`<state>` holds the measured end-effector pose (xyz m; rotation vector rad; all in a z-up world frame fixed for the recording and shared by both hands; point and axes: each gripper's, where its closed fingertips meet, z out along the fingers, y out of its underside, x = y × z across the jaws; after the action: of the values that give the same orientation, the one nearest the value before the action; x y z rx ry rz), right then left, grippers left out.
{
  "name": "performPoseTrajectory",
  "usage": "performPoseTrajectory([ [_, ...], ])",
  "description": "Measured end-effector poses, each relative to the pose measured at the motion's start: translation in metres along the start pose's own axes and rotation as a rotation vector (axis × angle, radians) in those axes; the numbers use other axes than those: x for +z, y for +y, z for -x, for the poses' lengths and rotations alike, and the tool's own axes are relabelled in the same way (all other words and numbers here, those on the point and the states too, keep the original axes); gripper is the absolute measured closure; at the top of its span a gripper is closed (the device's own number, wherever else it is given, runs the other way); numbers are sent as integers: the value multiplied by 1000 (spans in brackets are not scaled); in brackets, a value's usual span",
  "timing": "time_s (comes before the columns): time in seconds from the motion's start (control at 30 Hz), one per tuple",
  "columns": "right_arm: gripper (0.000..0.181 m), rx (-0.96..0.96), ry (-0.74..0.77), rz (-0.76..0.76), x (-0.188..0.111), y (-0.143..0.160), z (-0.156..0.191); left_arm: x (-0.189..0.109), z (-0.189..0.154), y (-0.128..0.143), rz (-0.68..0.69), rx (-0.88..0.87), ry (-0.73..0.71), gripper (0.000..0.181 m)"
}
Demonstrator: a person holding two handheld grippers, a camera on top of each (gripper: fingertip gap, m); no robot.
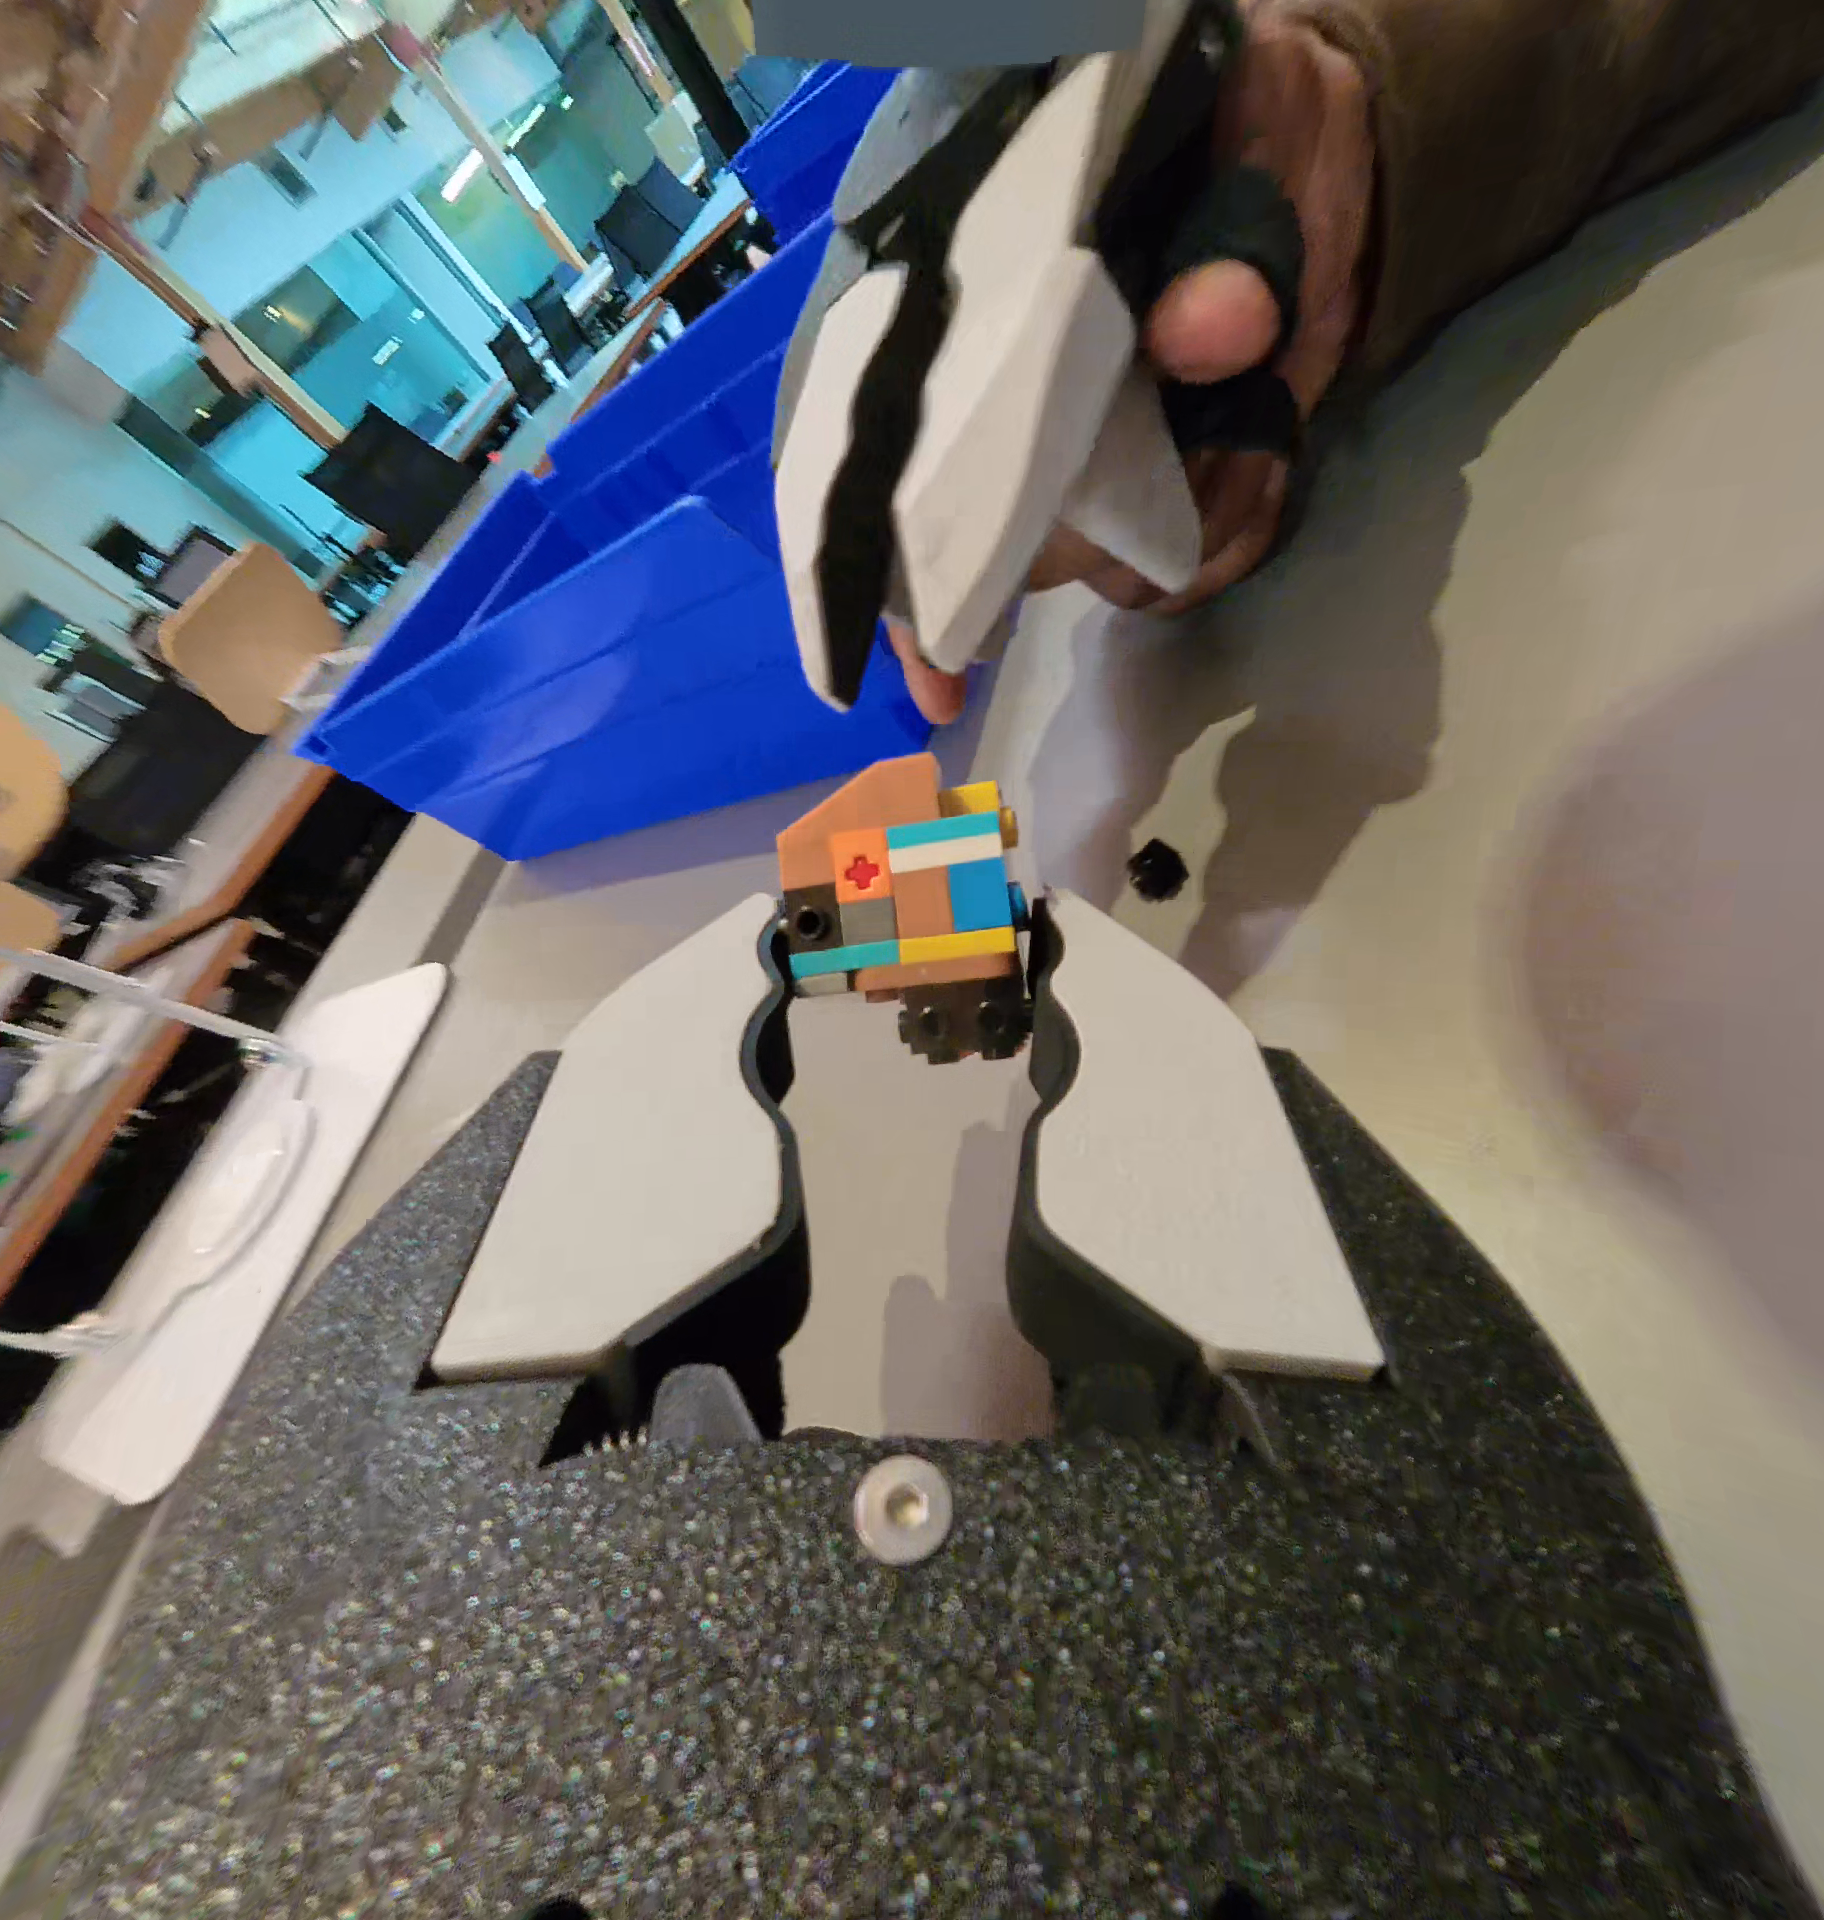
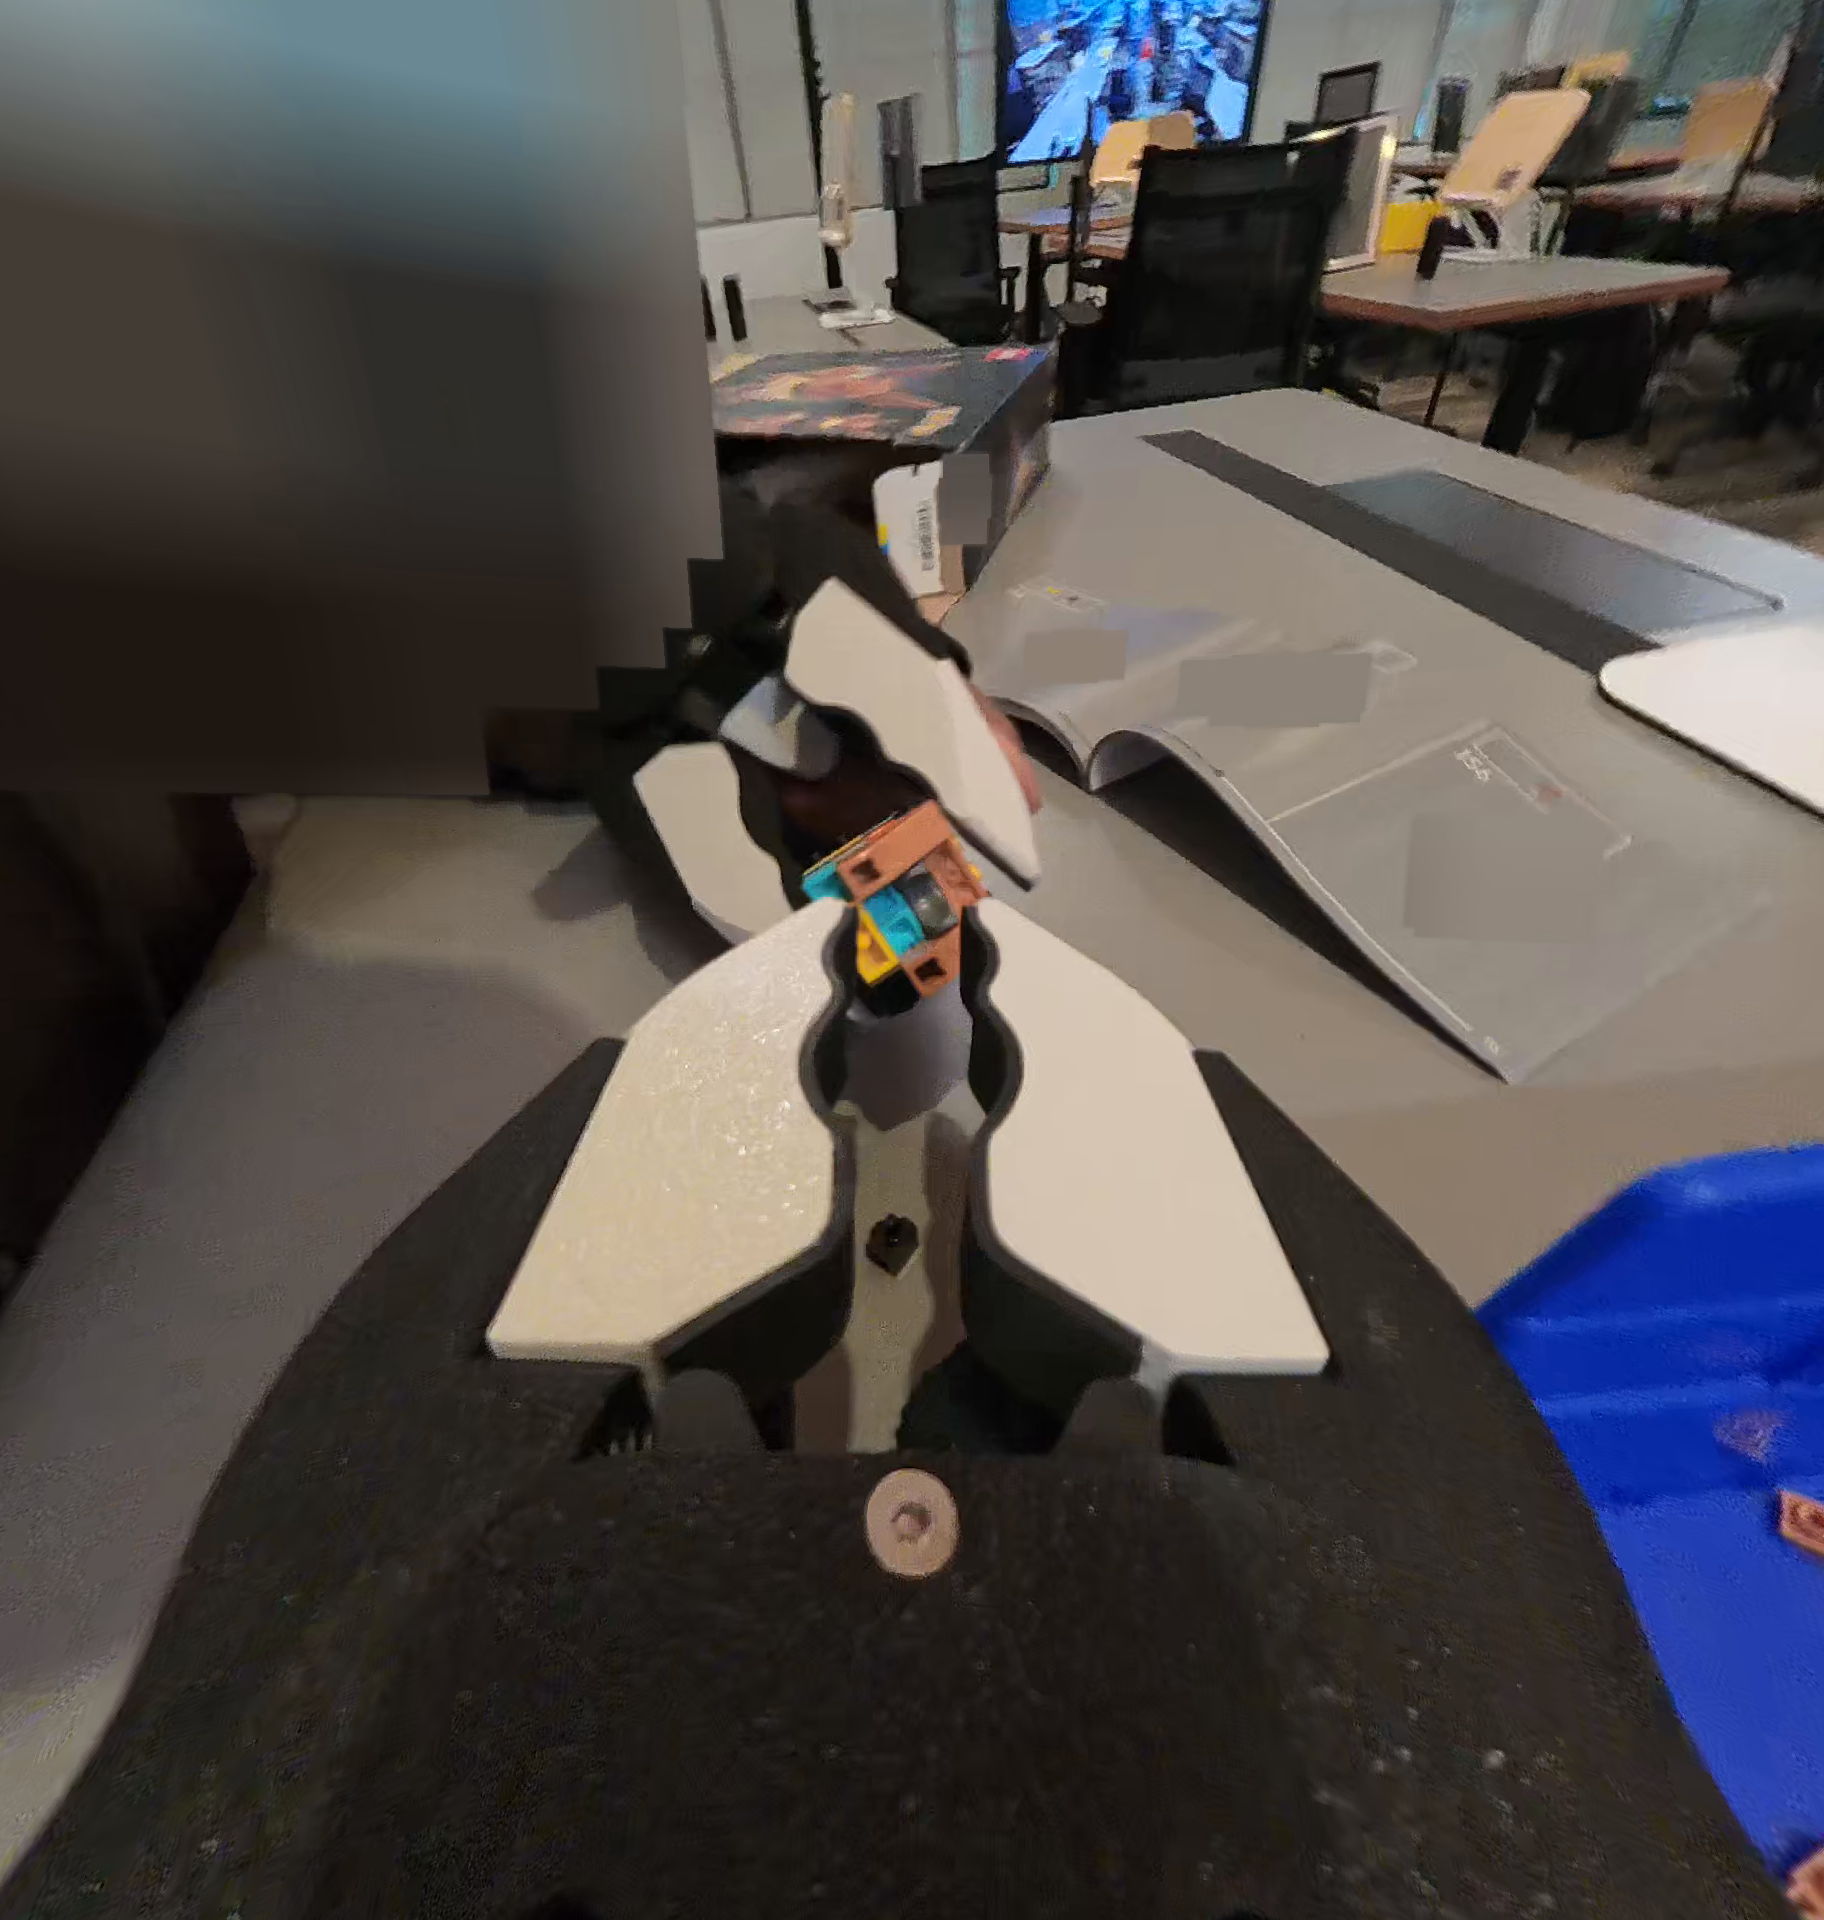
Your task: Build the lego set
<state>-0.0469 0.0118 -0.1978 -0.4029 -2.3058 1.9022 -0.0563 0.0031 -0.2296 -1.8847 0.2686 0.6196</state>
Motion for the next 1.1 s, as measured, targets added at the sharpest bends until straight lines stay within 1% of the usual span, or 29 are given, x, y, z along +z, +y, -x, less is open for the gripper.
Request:
performPoseTrajectory([
  [0.1,164,-143,-1,75,6,13,11,0,-3,0,-7,-103,59,138],
  [0.17,164,-202,8,111,10,20,15,0,-4,1,-1,-133,82,138],
  [0.2,168,-222,9,113,11,21,16,0,-6,2,10,-136,94,138],
  [0.37,172,-254,24,125,13,22,17,3,-16,5,40,-101,141,138],
  [0.6,173,-275,26,144,14,25,18,4,-19,5,52,-120,174,138],
  [0.83,170,-289,29,165,14,29,18,4,-21,8,76,-127,183,138],
  [0.97,160,-306,19,193,16,33,20,5,-21,8,79,-132,183,138],
  [1.1,164,-325,56,188,17,32,18,5,-21,8,80,-128,180,139],
])
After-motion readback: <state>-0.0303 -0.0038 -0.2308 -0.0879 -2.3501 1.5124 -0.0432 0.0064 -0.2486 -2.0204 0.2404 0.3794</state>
